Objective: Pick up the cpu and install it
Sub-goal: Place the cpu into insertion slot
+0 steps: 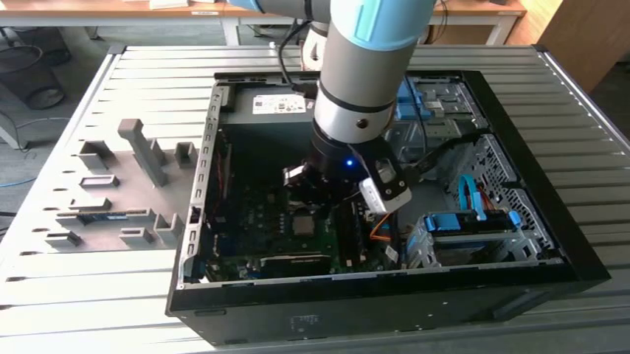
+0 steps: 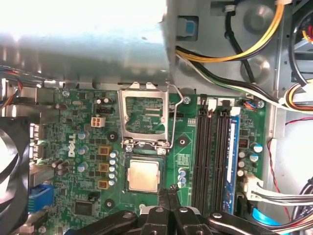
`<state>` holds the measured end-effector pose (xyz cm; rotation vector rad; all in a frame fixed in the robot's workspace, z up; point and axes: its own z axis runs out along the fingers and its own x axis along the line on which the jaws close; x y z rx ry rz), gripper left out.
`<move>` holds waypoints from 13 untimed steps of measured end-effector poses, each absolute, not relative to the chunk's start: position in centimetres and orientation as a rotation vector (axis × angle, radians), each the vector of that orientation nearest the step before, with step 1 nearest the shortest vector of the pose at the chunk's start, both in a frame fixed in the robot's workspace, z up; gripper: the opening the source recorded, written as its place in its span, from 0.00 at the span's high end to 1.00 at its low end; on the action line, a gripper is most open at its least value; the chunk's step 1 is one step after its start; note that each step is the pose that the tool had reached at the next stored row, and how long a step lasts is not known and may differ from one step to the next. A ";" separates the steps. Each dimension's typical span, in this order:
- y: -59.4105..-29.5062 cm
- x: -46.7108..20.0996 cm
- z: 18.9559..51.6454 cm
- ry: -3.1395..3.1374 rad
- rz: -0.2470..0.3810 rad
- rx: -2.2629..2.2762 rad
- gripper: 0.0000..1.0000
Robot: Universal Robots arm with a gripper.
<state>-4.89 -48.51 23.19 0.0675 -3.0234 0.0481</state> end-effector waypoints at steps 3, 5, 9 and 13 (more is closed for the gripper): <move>-48.5 -4.2 23.3 -3.004 0.047 0.068 0.90; -48.5 -4.1 23.4 -2.997 0.046 0.068 0.90; -48.5 -4.1 23.4 -3.009 0.047 0.068 0.90; -48.5 -4.2 23.4 -3.080 0.050 0.068 0.90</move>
